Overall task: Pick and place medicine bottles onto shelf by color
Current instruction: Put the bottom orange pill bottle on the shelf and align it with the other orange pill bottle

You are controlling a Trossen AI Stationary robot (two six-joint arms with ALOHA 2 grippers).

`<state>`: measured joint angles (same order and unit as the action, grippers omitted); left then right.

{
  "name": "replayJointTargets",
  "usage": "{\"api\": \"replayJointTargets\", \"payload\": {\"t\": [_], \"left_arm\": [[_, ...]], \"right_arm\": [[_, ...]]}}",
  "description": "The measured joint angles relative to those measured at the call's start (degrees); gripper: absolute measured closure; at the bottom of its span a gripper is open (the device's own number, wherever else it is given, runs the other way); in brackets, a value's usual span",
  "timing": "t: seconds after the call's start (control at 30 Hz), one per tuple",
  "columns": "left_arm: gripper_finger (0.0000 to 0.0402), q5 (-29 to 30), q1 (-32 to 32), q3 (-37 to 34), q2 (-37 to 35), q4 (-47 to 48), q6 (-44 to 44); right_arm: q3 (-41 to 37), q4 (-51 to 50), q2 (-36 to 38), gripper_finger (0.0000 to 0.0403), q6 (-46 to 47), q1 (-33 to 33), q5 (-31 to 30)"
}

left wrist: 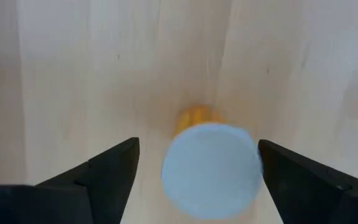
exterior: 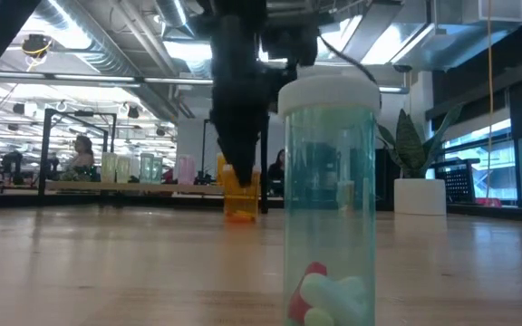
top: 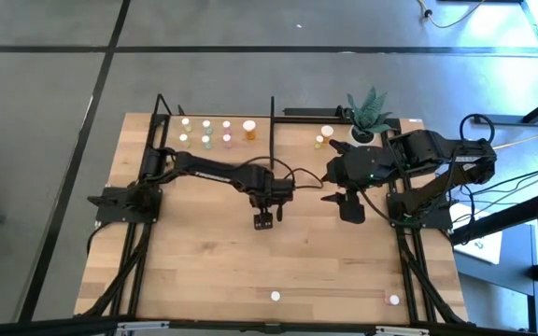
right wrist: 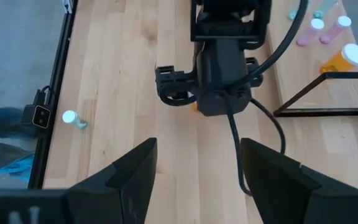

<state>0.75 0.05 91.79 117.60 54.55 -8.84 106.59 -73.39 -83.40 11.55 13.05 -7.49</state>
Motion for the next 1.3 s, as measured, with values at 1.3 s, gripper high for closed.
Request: {"api": "replayJointTargets", "payload": {"t": [1.3], "left_arm": [[0.0089,20.5,-20.3,14.3,-27.4,28.7,-39.1]], "right_arm": [[0.0,6.4,0.0,0.0172,-0.3,0.0,0.0]]}}
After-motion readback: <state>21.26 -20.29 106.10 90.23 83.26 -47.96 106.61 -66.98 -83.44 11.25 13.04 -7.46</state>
